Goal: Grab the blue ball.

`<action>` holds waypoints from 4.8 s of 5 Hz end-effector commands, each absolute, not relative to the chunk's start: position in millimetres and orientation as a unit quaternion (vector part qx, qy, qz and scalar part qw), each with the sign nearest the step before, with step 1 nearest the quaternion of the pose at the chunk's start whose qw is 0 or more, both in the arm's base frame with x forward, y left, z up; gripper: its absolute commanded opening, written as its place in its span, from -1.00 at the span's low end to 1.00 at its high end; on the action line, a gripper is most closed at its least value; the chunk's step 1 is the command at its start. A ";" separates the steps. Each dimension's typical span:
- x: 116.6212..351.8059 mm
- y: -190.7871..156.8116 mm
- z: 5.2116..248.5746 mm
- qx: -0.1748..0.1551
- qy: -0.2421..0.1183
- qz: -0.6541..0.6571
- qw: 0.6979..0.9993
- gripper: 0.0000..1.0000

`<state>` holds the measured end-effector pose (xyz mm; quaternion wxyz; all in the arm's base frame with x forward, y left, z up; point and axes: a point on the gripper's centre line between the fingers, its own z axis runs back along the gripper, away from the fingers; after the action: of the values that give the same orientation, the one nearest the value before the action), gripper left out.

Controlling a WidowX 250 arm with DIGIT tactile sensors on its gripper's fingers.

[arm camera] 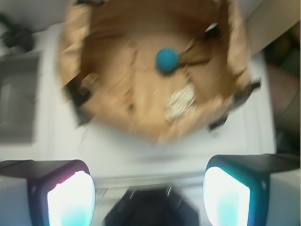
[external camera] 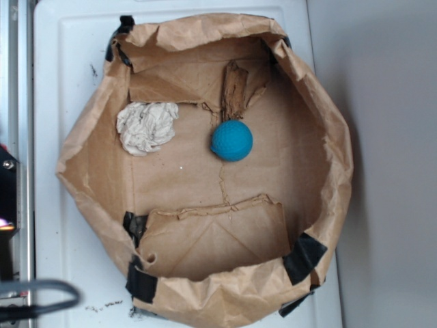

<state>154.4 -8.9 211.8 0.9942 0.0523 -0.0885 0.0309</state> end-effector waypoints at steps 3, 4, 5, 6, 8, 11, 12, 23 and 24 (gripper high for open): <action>297.2 24.1 175.9 0.087 -0.089 -0.006 0.992 1.00; 297.2 24.1 175.9 0.087 -0.089 -0.006 0.992 1.00; 297.2 24.1 175.9 0.087 -0.089 -0.006 0.992 1.00; 292.7 36.2 153.7 0.038 -0.093 -0.127 0.987 1.00; 286.9 41.1 123.8 -0.004 -0.109 -0.275 0.955 1.00; 306.6 26.4 84.0 0.009 -0.060 -0.338 0.939 1.00; 301.3 37.1 80.6 0.003 -0.070 -0.350 0.934 1.00; 288.1 46.4 149.4 -0.058 -0.134 -0.207 0.967 -1.00; 281.9 38.0 159.0 -0.055 -0.122 -0.082 0.988 -1.00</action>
<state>276.8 39.6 141.2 0.9909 -0.0645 -0.0919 -0.0742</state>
